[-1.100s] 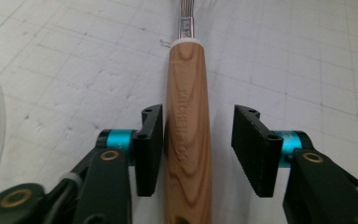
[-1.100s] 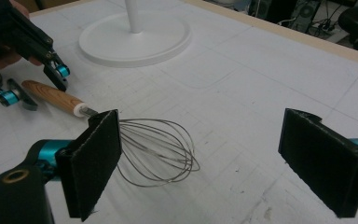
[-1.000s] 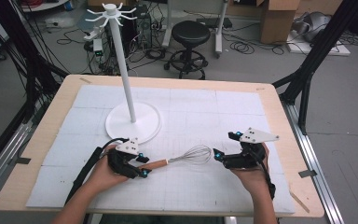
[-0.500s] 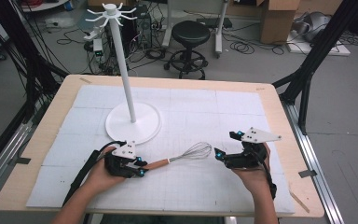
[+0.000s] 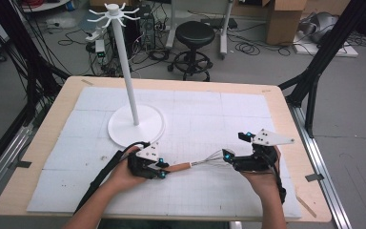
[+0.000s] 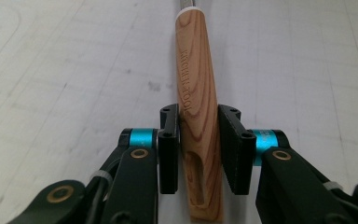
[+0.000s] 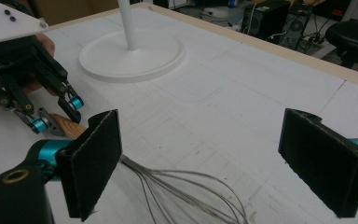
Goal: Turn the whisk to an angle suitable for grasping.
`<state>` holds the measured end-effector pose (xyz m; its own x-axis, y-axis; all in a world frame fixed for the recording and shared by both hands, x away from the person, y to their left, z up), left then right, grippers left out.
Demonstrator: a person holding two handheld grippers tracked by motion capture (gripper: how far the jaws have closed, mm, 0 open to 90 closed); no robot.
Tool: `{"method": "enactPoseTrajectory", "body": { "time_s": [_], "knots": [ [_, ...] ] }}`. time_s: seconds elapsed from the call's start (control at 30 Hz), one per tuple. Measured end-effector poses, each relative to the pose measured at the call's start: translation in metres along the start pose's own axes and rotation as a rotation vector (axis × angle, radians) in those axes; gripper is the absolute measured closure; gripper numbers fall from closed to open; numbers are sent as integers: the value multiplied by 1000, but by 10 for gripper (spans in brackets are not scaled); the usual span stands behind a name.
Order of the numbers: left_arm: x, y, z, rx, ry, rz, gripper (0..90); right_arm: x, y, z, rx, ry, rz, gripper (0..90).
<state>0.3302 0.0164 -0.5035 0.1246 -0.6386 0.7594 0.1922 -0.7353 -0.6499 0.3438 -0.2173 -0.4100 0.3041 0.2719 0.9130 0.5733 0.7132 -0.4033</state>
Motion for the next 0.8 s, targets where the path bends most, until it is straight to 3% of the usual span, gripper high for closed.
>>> {"method": "enactPoseTrajectory", "body": {
  "time_s": [0.23,0.4,0.47,0.63,0.8],
  "knots": [
    [17,19,-2,-17,22,27,706,0,0,-2,3,6,-5,119],
    [21,22,-2,-11,16,31,698,1,4,0,12,1,3,119],
    [21,20,0,9,-19,29,559,0,5,1,14,3,6,119],
    [24,0,7,32,-72,-37,466,-1,5,0,11,4,9,119],
    [16,-35,19,52,-166,-108,385,0,4,0,14,1,4,119]
  ]
}}
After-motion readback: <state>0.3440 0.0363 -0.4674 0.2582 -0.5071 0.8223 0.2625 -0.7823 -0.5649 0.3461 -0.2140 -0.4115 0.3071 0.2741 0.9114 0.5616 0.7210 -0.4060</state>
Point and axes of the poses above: each handheld gripper's, and its own axes: y roughly forward along the jaws, x roughly out of its top, z roughly to its left, the point moved 9 cm from there along y, roughly forward along the jaws, and after that the axes turned 5 degrees about x, right-handed, at the moved point
